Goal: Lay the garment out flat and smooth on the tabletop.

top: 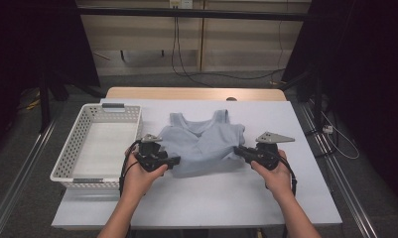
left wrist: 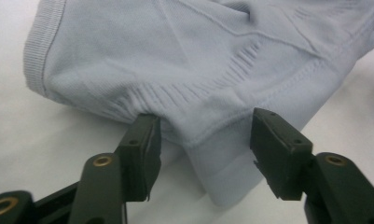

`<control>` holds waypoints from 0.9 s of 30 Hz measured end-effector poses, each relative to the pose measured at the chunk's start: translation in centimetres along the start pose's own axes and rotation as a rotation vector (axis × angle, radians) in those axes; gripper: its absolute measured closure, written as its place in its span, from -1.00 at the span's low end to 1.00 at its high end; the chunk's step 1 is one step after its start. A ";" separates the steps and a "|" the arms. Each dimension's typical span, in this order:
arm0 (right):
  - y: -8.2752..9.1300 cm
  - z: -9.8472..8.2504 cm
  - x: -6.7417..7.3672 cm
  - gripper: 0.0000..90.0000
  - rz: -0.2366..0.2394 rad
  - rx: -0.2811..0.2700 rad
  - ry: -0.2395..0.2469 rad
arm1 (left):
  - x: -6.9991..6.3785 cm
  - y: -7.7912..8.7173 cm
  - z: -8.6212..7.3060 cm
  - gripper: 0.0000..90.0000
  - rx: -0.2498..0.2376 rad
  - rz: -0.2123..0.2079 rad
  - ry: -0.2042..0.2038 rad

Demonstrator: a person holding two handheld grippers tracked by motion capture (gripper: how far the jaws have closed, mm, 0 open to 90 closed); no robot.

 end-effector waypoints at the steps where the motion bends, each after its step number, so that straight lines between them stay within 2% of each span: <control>1: 0.0 0.2 -0.1 0.91 0.002 -0.008 -0.004 | -0.1 0.1 -0.1 -0.10 -0.003 0.005 -0.005; 4: 0.1 0.6 -0.3 0.91 -0.005 -0.022 -0.018 | -0.3 0.3 -0.1 -0.17 -0.007 0.006 -0.011; 10: 0.3 1.3 -0.6 0.91 -0.004 -0.046 -0.034 | -0.9 0.5 -0.5 -0.32 0.018 0.010 -0.037; 15: 0.4 1.6 -0.8 0.91 -0.010 -0.062 -0.041 | -0.7 0.7 -0.7 -0.39 0.018 0.020 -0.029; 18: 0.4 1.6 -0.8 0.91 -0.012 -0.056 -0.040 | -0.6 0.7 -0.9 -0.41 0.036 0.023 -0.020; 22: 0.1 1.4 -0.8 0.91 -0.018 -0.049 -0.038 | -0.7 0.5 -1.3 -0.45 0.063 0.004 -0.025; 27: -0.1 1.2 -0.8 0.90 -0.020 -0.041 -0.037 | -1.5 0.1 -1.6 -0.45 0.101 -0.023 -0.043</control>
Point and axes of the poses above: each handheld gripper's, and its own axes: y roughly backward along the jaws, z roughly out of its top, x roughly to its left, the point moved 3 cm from there along -y, roughly forward along the jaws, and after that the axes turned 1 degree about x, right-handed, at the moved point
